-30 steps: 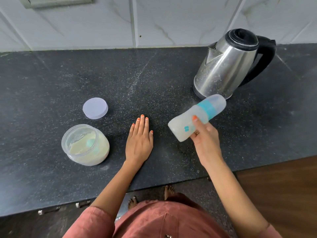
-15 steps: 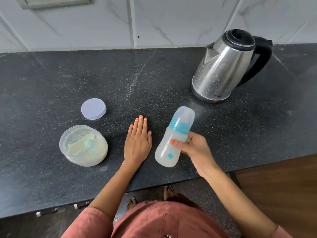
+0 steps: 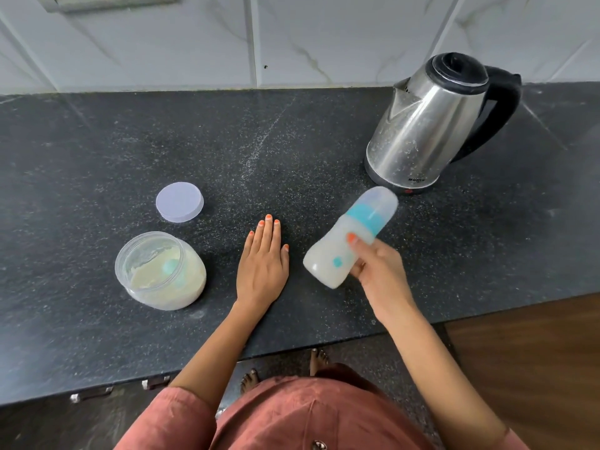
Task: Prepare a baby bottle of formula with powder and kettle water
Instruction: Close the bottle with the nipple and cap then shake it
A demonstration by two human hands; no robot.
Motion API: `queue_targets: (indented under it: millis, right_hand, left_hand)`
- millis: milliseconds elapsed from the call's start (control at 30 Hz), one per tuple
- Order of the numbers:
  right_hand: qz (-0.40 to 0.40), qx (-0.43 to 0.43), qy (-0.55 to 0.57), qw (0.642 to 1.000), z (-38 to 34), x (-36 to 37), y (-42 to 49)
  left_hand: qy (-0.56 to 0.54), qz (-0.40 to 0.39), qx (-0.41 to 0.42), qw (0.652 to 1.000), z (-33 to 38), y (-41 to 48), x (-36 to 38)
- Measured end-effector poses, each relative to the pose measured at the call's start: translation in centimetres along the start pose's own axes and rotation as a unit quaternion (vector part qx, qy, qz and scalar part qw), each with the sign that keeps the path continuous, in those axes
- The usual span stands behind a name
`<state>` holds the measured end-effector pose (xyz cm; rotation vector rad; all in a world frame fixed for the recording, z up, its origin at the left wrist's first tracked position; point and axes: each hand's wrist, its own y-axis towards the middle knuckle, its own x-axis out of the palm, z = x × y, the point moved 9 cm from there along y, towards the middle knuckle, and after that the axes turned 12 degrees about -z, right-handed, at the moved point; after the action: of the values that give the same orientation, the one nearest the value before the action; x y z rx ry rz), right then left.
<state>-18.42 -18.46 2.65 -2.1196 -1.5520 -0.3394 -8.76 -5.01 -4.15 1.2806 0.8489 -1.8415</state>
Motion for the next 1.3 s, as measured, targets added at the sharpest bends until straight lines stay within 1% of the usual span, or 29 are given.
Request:
queue_targets:
  millis: [33, 67, 100, 133, 167, 233, 267, 300, 367, 433, 467, 500, 600, 633, 667, 700, 767, 800, 833, 867, 900, 967, 1033, 1067, 1100, 1133, 1200, 1233, 1300]
  right_hand:
    - [0.029, -0.019, 0.050, 0.998, -0.4, -0.6, 0.3]
    - [0.045, -0.032, 0.072, 0.996, -0.5, -0.9, 0.5]
    - [0.041, -0.030, 0.064, 0.997, -0.4, -0.9, 0.5]
    - [0.026, -0.015, 0.030, 0.999, -0.1, -0.6, 0.3]
    - [0.001, 0.012, -0.028, 1.000, 0.4, -0.1, 0.0]
    - [-0.063, 0.057, -0.154, 0.984, 1.4, 1.0, -0.8]
    - [-0.075, 0.063, -0.178, 0.979, 1.5, 1.1, -1.0]
    - [-0.068, 0.053, -0.167, 0.982, 1.1, 0.9, -0.9]
    - [-0.013, 0.019, -0.053, 0.998, 0.1, 0.0, -0.2]
    - [0.038, -0.018, 0.056, 0.998, -0.5, -0.7, 0.3]
    - [0.045, -0.023, 0.063, 0.997, -0.4, -0.7, 0.4]
    - [0.039, -0.015, 0.039, 0.998, 0.0, -0.4, 0.3]
    - [-0.027, 0.055, -0.115, 0.991, 1.8, 1.1, -0.8]
    - [-0.041, 0.067, -0.146, 0.986, 2.1, 1.2, -1.0]
    - [-0.044, 0.063, -0.150, 0.986, 1.8, 1.0, -0.9]
    - [-0.033, 0.048, -0.117, 0.991, 1.2, 0.7, -0.6]
    - [0.018, 0.009, 0.010, 1.000, 0.1, -0.6, 0.2]
    - [0.045, -0.009, 0.066, 0.997, -0.4, -1.2, 0.5]
    - [0.064, -0.022, 0.095, 0.993, -0.5, -1.7, 0.7]
    - [0.066, -0.022, 0.092, 0.993, -0.4, -1.8, 0.6]
    - [0.053, -0.010, 0.066, 0.996, -0.1, -1.6, 0.4]
    - [0.002, 0.041, -0.037, 0.998, 1.0, -0.5, -0.4]
    - [-0.049, 0.076, -0.126, 0.988, 1.9, 0.2, -1.2]
    - [-0.050, 0.072, -0.128, 0.988, 1.7, 0.2, -1.2]
    - [-0.037, 0.056, -0.094, 0.993, 1.2, -0.1, -0.9]
    - [-0.014, 0.037, -0.033, 0.999, 0.6, -0.5, -0.6]
    - [0.043, -0.009, 0.075, 0.996, -0.6, -1.6, 0.4]
    - [0.056, -0.025, 0.094, 0.994, -0.8, -1.8, 0.6]
    - [0.038, -0.016, 0.061, 0.997, -0.3, -1.3, 0.5]
  left_hand:
    - [0.000, 0.000, -0.001, 1.000, 0.0, -0.1, 0.0]
    - [-0.001, -0.001, -0.002, 1.000, -0.1, -0.2, 0.1]
    - [-0.001, -0.002, -0.002, 1.000, -0.1, -0.3, 0.2]
    - [0.000, -0.004, -0.002, 1.000, -0.1, -0.3, 0.3]
    - [0.001, -0.005, -0.002, 1.000, -0.1, -0.3, 0.3]
    - [0.002, -0.001, -0.002, 1.000, -0.2, -0.1, 0.2]
    - [0.000, 0.001, -0.002, 1.000, -0.1, 0.0, 0.1]
    - [0.000, 0.001, -0.001, 1.000, 0.0, 0.0, 0.0]
    - [0.001, 0.000, 0.003, 1.000, 0.2, 0.0, 0.0]
    - [-0.001, 0.001, 0.001, 1.000, 0.1, -0.1, 0.1]
    - [0.000, 0.002, -0.001, 1.000, -0.1, -0.2, 0.1]
    - [0.001, 0.001, -0.003, 1.000, -0.2, -0.3, 0.1]
    - [-0.001, 0.000, -0.002, 1.000, -0.2, -0.2, 0.1]
    - [-0.004, 0.000, -0.001, 1.000, -0.1, -0.2, 0.1]
    - [-0.004, -0.001, 0.001, 1.000, 0.1, -0.1, 0.1]
    - [-0.003, -0.001, 0.003, 1.000, 0.1, 0.0, 0.0]
    - [-0.002, 0.001, 0.002, 1.000, 0.1, 0.0, 0.0]
    - [-0.002, 0.002, 0.000, 1.000, 0.0, -0.1, 0.0]
    - [-0.002, 0.002, -0.002, 1.000, -0.1, -0.1, 0.1]
    - [-0.001, 0.001, -0.003, 1.000, -0.2, -0.2, 0.2]
    - [0.000, -0.001, -0.003, 1.000, -0.2, -0.2, 0.2]
    - [-0.002, -0.001, -0.003, 1.000, -0.2, -0.2, 0.3]
    - [0.000, -0.002, -0.003, 1.000, -0.2, -0.1, 0.2]
    - [0.001, -0.002, -0.002, 1.000, -0.2, 0.0, 0.2]
    - [0.001, -0.001, -0.001, 1.000, -0.1, 0.0, 0.2]
    - [0.001, 0.000, 0.001, 1.000, 0.0, 0.0, 0.2]
    - [0.001, 0.003, -0.001, 1.000, -0.1, -0.1, 0.2]
    - [0.001, 0.004, -0.002, 1.000, -0.1, -0.2, 0.2]
    - [0.003, 0.003, -0.004, 1.000, -0.2, -0.2, 0.3]
